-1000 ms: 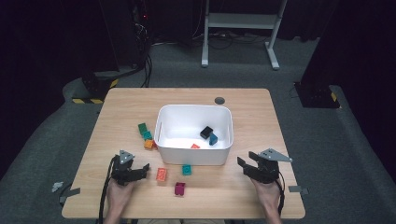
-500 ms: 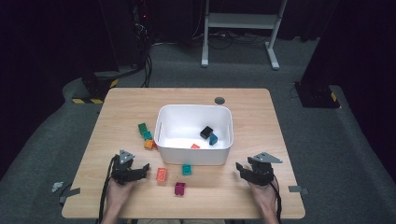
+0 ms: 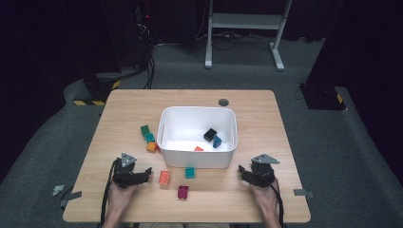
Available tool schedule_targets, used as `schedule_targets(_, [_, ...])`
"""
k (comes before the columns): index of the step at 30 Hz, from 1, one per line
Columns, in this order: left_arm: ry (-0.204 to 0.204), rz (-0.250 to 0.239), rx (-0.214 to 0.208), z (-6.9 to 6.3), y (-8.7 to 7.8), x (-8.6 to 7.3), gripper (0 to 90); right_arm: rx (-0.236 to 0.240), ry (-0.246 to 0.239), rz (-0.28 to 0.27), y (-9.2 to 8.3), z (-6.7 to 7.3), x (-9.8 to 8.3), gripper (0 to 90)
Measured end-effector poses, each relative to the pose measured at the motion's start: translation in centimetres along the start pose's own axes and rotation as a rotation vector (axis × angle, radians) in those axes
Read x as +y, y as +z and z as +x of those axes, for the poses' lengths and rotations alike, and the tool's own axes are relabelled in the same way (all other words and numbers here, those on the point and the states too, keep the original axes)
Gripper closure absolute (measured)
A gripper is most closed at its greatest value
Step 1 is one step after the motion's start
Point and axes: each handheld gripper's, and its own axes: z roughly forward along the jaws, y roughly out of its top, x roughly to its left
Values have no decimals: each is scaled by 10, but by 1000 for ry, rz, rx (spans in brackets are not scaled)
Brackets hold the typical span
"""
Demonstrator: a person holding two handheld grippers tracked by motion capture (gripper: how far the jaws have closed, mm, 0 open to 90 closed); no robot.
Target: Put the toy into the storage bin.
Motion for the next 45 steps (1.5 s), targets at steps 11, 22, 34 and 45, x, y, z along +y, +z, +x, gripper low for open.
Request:
schedule_targets(11, [37, -1, -62, -11, -17, -3, 139, -20, -3, 7, 1, 2, 1, 348])
schedule_targets(22, [28, -36, -167, -28, -36, -6, 146, -21, -4, 6, 1, 2, 1, 348])
schedule_targets(34, [88, -20, -204, -61, -24, 5, 148, -21, -5, 7, 1, 2, 1, 348])
schedule_targets(45, [108, 8, -172, -75, -8, 10, 214, -22, -4, 7, 1, 2, 1, 348])
